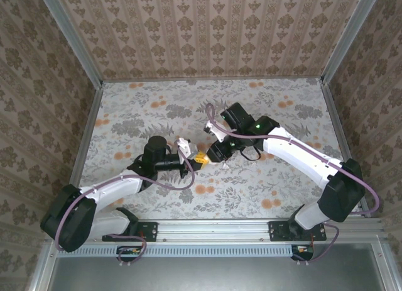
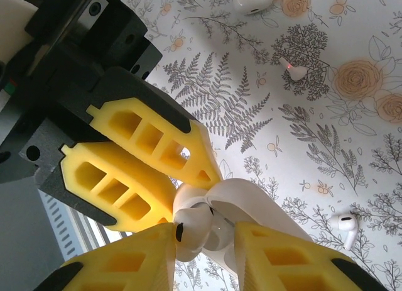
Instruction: Insert the wireless bluetooth earbuds into the charging case
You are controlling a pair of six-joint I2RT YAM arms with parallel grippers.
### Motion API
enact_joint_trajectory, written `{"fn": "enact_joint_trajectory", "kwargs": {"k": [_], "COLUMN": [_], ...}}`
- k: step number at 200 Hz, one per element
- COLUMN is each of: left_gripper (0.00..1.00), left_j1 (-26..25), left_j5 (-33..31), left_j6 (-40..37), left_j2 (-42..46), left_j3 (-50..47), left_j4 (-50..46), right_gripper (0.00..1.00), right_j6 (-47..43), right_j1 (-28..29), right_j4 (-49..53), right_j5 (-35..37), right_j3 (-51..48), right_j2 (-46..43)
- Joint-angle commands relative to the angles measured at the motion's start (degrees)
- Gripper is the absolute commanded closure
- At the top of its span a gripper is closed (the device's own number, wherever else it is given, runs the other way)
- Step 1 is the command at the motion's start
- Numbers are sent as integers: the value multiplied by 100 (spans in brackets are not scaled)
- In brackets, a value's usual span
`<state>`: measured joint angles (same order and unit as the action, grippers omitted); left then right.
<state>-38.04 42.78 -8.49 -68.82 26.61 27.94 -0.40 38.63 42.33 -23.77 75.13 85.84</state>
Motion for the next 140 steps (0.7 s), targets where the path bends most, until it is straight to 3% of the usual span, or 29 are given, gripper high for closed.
{"fn": "enact_joint_trajectory", "kwargs": {"k": [1, 59, 140], "left_gripper": [100, 100, 100], "left_j1": [-22, -28, -19], "left_j5": [547, 490, 477], "left_j6": [77, 58, 57], "left_j2": [228, 227, 229], "left_j3": [143, 186, 217], "left_j4": [493, 440, 439], "right_gripper": [68, 67, 79], "right_j6": [-232, -256, -714], "right_j1": [-84, -119, -63], "right_j4": [114, 71, 118], "right_j5": [600, 653, 80], "right_j3": [-52, -132, -143], "right_j2": [-164, -259, -217]}}
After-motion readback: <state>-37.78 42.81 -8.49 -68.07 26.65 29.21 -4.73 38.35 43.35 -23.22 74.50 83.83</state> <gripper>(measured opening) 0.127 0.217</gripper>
